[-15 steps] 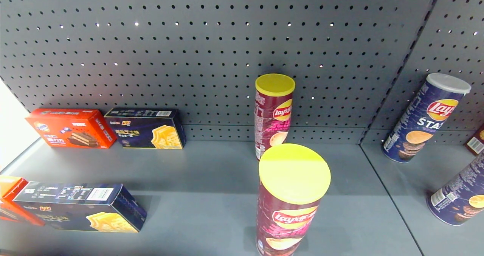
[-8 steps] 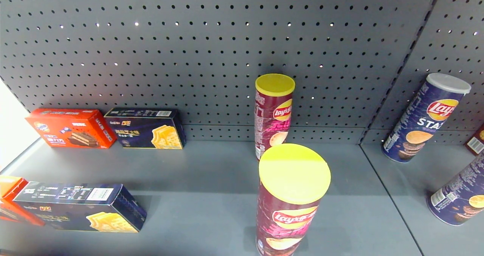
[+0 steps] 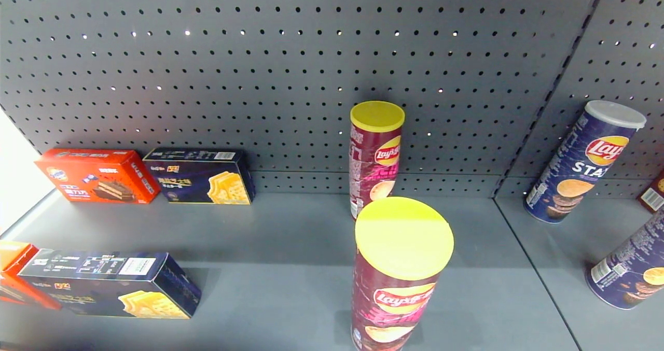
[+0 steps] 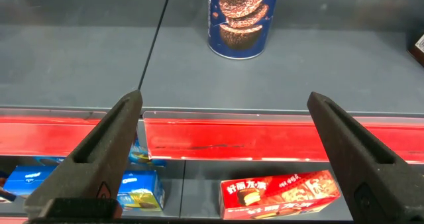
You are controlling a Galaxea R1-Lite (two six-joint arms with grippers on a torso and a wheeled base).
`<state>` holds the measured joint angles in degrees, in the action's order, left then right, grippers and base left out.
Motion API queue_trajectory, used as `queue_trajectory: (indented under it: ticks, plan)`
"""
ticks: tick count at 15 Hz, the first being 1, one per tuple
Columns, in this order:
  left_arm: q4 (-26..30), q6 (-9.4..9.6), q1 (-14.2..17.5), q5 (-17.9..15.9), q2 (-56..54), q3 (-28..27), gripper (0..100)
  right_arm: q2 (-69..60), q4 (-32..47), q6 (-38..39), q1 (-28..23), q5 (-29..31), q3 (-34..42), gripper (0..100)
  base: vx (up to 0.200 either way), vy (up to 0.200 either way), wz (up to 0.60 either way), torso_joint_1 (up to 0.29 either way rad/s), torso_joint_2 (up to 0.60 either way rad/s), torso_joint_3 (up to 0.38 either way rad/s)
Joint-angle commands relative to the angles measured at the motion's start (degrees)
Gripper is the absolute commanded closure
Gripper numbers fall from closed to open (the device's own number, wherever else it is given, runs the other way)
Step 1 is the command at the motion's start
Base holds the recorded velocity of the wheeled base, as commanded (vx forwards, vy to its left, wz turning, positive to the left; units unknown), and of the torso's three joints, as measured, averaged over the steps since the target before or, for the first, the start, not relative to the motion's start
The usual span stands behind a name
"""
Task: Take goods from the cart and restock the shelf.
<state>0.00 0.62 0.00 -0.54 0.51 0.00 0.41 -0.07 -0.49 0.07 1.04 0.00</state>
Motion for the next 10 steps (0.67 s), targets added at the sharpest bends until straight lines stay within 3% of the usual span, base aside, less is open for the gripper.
queue_trajectory:
  ticks: [1,10]
  plan:
    - [0.0,-0.09,0.0,0.1,0.0,0.0,0,0.1,0.0,0.0,0.0,0.0,0.0,0,0.0,0.0,0.0,0.0,0.0,0.0]
    - [0.0,0.08,0.0,0.0,0.0,0.0,0,0.1,0.0,0.0,0.0,0.0,0.0,0,0.0,0.0,0.0,0.0,0.0,0.0]
